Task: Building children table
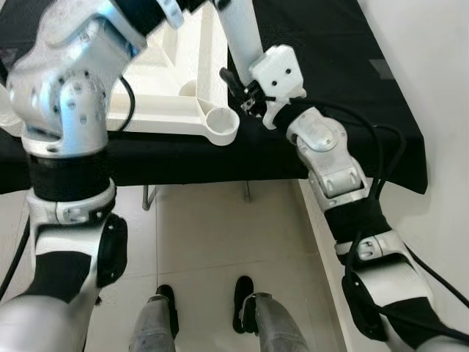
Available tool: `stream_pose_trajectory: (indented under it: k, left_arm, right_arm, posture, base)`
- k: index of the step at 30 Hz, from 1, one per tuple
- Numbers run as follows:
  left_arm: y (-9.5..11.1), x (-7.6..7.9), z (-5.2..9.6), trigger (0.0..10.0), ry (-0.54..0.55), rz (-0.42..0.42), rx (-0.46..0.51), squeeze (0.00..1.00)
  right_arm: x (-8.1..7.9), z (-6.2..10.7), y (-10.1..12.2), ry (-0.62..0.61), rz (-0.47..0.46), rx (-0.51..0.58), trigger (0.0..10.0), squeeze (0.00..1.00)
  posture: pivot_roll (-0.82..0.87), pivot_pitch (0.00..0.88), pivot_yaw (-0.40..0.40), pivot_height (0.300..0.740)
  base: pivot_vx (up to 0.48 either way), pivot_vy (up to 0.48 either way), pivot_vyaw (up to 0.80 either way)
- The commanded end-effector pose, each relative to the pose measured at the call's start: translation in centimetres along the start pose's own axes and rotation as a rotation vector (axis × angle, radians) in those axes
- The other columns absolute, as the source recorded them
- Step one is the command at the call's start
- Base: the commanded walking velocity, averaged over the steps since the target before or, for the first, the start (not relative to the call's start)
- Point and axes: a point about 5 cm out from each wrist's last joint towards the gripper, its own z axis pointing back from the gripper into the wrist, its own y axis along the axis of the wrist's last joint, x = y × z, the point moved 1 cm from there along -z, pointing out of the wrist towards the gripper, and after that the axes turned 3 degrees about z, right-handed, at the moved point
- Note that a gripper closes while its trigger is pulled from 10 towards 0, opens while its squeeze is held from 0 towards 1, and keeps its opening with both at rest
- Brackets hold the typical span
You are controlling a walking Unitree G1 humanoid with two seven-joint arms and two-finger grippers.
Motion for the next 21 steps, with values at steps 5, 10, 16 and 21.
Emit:
stream_pose_trajectory:
  k: [5,10,16,21]
  left_arm:
    - [-0.3,2.6,-0.2,0.0,-0.407,0.181,0.009,0.00]
    - [1.1,5.0,1.0,0.0,-0.884,0.387,-0.095,0.00]
    - [0.7,6.0,-0.1,0.0,-1.079,0.445,-0.129,0.00]
    - [0.9,6.7,0.0,0.0,-1.173,0.450,-0.139,0.00]
  right_arm:
    - [-1.1,-0.3,1.9,0.199,-0.023,0.149,10.0,1.00]
    - [-1.7,-0.1,2.9,0.445,0.060,0.183,10.0,0.00]
    - [-2.5,-0.3,3.2,0.540,0.040,0.201,9.8,0.00]
    - [-3.4,0.0,3.3,0.626,-0.015,0.220,0.0,0.00]
  posture:
    - [0.06,0.171,-0.040,0.740]
    - [0.05,0.144,-0.042,0.740]
    - [0.04,0.126,-0.041,0.740]
    - [0.04,0.122,-0.040,0.740]
  base:
    - [0.000,0.000,0.00]
    - [0.000,0.000,0.00]
    - [0.000,0.000,0.00]
    - [0.000,0.000,0.00]
